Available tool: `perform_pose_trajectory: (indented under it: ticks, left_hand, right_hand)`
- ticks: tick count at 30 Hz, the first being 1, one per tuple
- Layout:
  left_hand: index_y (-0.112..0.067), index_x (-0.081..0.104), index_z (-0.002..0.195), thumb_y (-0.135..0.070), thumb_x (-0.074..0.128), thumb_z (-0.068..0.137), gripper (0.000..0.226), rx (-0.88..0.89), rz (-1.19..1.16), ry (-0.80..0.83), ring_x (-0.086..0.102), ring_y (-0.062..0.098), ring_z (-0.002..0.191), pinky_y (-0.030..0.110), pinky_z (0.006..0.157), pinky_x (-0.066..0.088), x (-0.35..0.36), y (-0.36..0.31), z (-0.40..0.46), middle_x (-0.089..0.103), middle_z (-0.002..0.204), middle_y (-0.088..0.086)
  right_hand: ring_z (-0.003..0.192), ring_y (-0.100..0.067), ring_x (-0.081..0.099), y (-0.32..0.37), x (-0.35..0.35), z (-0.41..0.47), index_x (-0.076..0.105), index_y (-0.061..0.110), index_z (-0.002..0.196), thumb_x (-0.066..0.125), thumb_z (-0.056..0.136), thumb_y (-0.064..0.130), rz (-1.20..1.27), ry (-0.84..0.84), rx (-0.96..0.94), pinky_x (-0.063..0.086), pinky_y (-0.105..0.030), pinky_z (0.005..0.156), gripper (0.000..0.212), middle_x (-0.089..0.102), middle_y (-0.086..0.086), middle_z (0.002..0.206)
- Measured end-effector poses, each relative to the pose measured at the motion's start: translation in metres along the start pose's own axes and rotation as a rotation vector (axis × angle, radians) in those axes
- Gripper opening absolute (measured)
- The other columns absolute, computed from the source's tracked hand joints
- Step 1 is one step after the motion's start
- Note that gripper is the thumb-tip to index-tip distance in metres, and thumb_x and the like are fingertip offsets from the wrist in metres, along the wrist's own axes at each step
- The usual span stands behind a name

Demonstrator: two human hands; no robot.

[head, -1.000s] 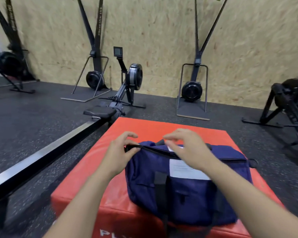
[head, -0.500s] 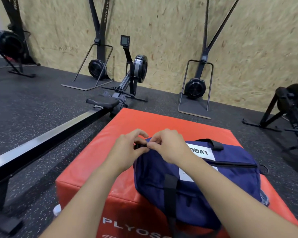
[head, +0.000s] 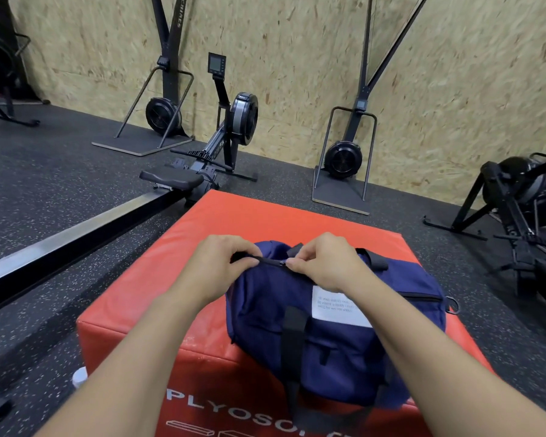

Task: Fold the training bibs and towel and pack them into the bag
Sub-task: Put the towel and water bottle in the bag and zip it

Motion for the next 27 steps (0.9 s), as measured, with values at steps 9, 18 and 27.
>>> perform_pose_trajectory:
  ticks: [9,18,27]
  left_hand:
    - [-0.037,0.075,0.1,-0.044,0.066,0.079,0.024,0.16,0.197,-0.027,0.062,0.01,0.088,0.032,0.082,0.034,0.019,-0.038,0.003,0.068,0.089,-0.022]
    - [-0.033,0.079,0.096,-0.026,0.074,0.087,0.012,0.225,0.228,0.009,0.063,0.016,0.084,0.032,0.081,0.033,0.041,-0.052,0.013,0.073,0.085,-0.014]
    - [-0.036,0.079,0.095,-0.034,0.074,0.086,0.01,0.196,0.226,-0.016,0.066,0.013,0.084,0.03,0.08,0.033,0.043,-0.04,0.013,0.074,0.088,-0.021]
  right_hand:
    - [0.041,-0.001,0.042,-0.028,-0.009,-0.01,0.069,0.026,0.062,0.073,0.089,0.037,0.13,0.005,0.017,0.032,-0.02,0.047,0.029,0.051,0.012,0.047]
    - [0.039,-0.004,0.039,-0.052,-0.011,-0.015,0.073,0.019,0.069,0.072,0.089,0.038,0.182,0.035,0.056,0.033,-0.02,0.045,0.027,0.051,0.01,0.048]
    - [0.053,-0.006,0.049,-0.11,-0.032,-0.032,0.07,0.023,0.062,0.071,0.088,0.039,0.138,-0.033,0.134,0.04,-0.024,0.058,0.03,0.061,0.008,0.057]
Point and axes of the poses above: each hand's wrist, its own z-axis towards the middle knuckle, its own x-axis out of the palm, y = z × x, the point moved 6 cm from there along z, towards the middle knuckle
